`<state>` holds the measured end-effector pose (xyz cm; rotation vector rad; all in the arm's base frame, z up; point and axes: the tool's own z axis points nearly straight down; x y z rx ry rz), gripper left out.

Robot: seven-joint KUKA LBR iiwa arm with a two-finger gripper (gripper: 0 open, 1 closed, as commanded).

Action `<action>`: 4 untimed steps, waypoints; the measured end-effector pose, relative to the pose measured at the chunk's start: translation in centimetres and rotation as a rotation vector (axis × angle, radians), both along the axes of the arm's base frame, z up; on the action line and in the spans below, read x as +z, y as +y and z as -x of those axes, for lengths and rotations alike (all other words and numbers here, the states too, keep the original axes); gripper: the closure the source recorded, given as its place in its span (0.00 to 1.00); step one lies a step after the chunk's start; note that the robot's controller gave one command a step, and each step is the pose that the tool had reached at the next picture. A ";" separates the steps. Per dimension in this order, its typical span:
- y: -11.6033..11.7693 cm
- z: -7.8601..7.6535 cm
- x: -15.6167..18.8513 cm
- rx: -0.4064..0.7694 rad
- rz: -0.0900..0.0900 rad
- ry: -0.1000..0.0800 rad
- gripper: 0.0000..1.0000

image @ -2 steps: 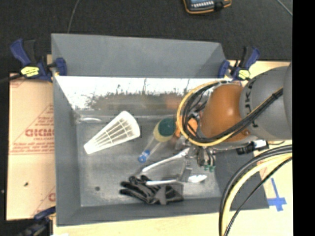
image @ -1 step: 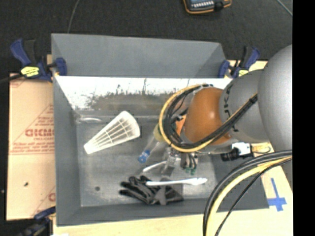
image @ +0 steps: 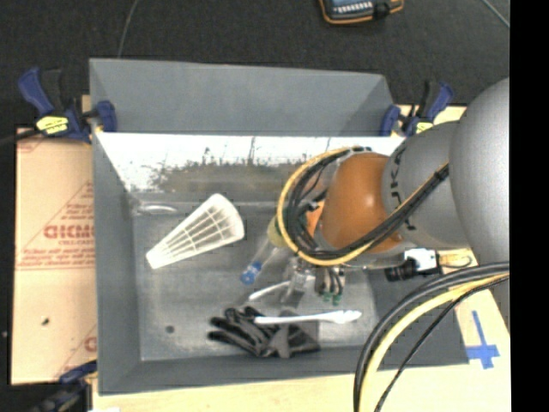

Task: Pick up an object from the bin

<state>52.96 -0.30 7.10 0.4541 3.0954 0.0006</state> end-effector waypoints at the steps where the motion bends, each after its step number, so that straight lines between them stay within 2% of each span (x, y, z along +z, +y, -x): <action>1: -2.2 2.5 0.0 0.462 0.007 -0.002 1.00; 2: 0.5 1.0 0.0 0.213 0.004 -0.003 1.00; 3: 1.1 1.1 0.0 0.073 0.001 -0.002 1.00; 4: 8.2 -2.4 5.0 0.150 -0.001 -0.012 1.00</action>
Offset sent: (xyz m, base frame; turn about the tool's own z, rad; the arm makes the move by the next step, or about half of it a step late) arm -0.0023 0.0249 -0.0010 -0.0168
